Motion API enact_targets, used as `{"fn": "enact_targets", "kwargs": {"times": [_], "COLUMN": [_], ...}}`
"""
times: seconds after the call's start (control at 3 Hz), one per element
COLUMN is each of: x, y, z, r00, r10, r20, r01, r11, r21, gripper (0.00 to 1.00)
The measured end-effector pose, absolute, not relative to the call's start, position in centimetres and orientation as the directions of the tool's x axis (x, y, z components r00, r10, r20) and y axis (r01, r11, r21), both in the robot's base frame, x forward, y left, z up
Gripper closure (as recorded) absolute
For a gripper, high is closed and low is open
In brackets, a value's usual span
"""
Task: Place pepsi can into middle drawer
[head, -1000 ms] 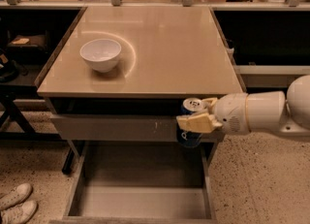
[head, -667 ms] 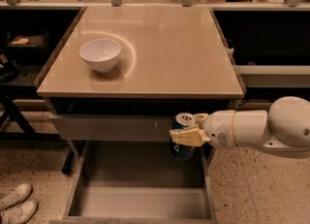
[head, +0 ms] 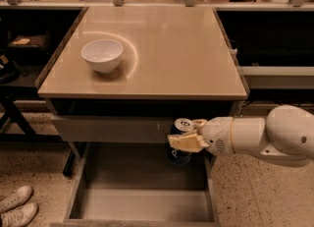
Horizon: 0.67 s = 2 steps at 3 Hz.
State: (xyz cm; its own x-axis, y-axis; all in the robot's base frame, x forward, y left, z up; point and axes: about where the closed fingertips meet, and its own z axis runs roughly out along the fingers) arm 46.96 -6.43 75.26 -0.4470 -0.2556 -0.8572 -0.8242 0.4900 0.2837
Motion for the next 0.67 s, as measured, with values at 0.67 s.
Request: {"fn": "enact_targets", "kwargs": {"times": [0.67], "x": [47.5], "y": [-3.4], "z": [70.4], "r00": [-0.448], "r10": [-0.151], "r20": [-0.881], "r01": [-0.803], "r11": [0.501], "r21": [0.323], "gripper": [1.0]}}
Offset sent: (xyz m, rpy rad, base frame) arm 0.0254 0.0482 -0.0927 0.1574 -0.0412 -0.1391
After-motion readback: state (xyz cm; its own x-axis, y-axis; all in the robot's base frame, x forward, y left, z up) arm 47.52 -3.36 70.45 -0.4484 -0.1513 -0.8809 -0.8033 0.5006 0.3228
